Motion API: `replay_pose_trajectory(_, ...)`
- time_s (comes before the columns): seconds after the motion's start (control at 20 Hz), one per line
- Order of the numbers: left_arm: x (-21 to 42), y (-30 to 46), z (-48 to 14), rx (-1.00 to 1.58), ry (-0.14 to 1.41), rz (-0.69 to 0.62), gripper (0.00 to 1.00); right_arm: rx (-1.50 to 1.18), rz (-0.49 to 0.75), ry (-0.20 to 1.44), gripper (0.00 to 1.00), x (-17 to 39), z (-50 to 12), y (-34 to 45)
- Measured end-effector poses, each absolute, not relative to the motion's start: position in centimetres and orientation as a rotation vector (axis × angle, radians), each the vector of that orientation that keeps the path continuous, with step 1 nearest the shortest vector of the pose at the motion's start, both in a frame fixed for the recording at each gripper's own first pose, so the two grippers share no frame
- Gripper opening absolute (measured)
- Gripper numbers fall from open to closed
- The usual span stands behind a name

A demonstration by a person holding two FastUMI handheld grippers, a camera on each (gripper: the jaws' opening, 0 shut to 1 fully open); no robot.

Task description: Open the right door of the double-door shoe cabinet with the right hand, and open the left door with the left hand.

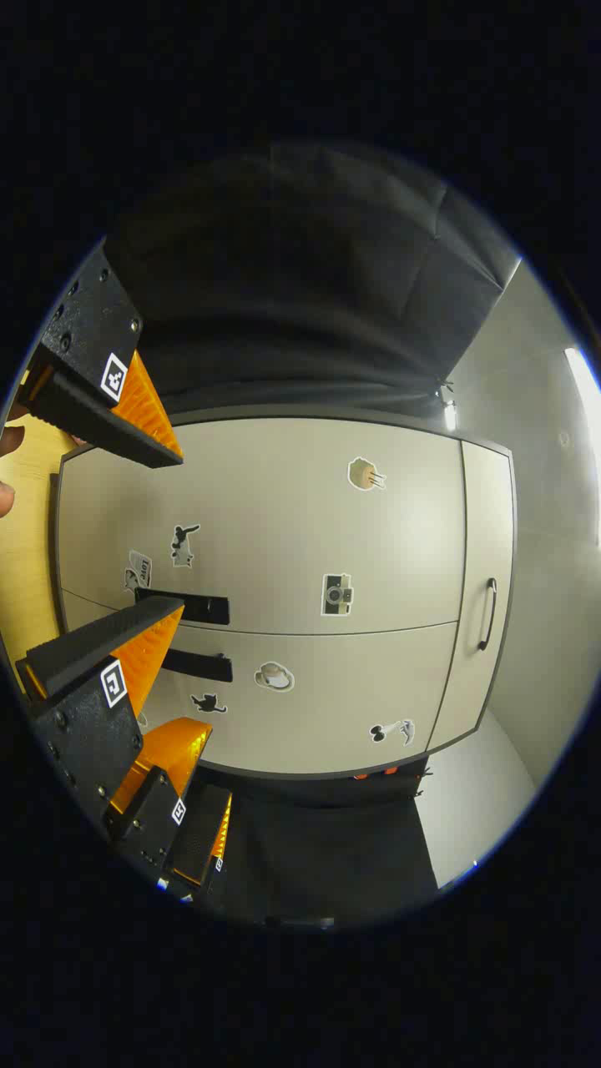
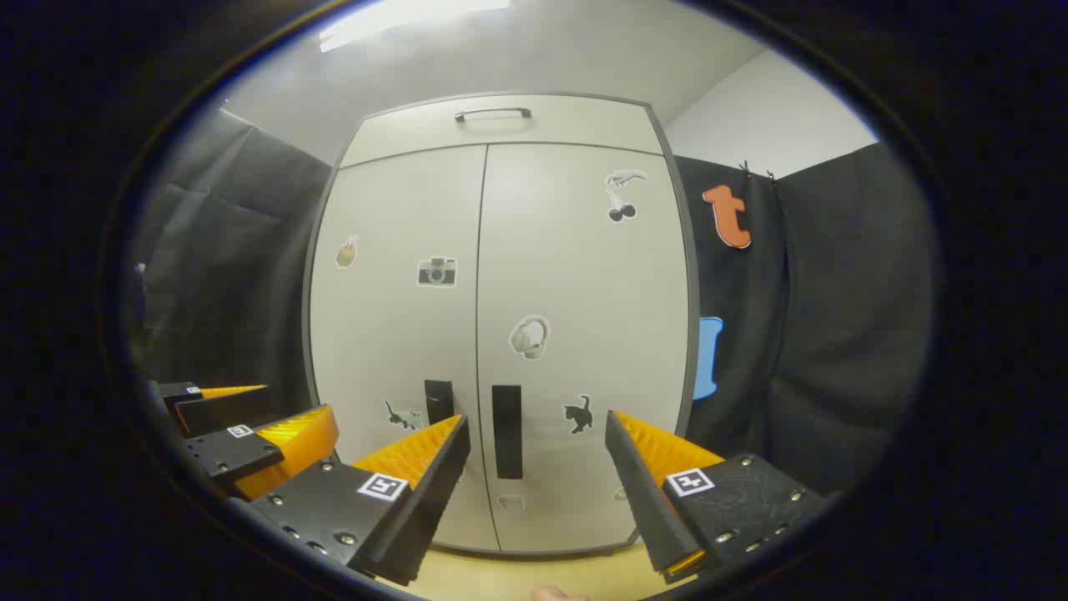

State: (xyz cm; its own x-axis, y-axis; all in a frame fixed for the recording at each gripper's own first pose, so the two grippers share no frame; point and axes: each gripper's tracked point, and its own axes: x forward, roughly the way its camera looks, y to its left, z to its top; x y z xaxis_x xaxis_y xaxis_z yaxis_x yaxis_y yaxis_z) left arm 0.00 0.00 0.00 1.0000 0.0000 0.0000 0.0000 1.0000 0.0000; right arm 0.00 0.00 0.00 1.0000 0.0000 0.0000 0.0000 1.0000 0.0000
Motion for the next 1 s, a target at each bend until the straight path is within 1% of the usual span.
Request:
replay_pose_trajectory(0.15, 0.3, 0.6, -0.1, -0.006, 0.006, 0.017, 0.96, 0.011, 0.007, 0.013, 0.97, 0.9, -0.5, 0.0)
replay_pose_trajectory(0.2, 0.3, 0.8, -0.3, -0.007, 0.007, 0.025, 0.96, 0.009, 0.008, 0.013, 0.95, 1.1, -0.5, 0.0)
replay_pose_trajectory(0.3, 0.5, 1.5, -0.3, -0.007, 0.009, 0.047, 0.96, 0.004, 0.014, 0.010, 0.97, 1.6, -0.6, 0.2)
replay_pose_trajectory(0.55, 0.8, 2.6, -0.9, -0.030, 0.023, 0.085, 0.96, -0.001, 0.035, 0.029, 0.97, 2.5, -1.5, 1.0)
replay_pose_trajectory(0.75, 0.8, 2.9, -1.3, -0.074, 0.039, 0.090, 0.96, -0.024, 0.022, 0.065, 0.96, 3.7, -3.0, 0.9)
replay_pose_trajectory(0.8, 0.9, 3.2, -1.4, -0.076, 0.041, 0.095, 0.96, -0.029, 0.020, 0.070, 0.87, 3.9, -3.2, 0.9)
replay_pose_trajectory(0.9, 0.8, 3.6, -1.7, -0.075, 0.048, 0.105, 0.96, -0.034, 0.017, 0.072, 0.84, 4.4, -3.5, 1.2)
replay_pose_trajectory(1.0, 0.6, 4.0, -2.0, -0.083, 0.058, 0.115, 0.97, -0.031, 0.029, 0.077, 0.72, 5.0, -3.7, 1.7)
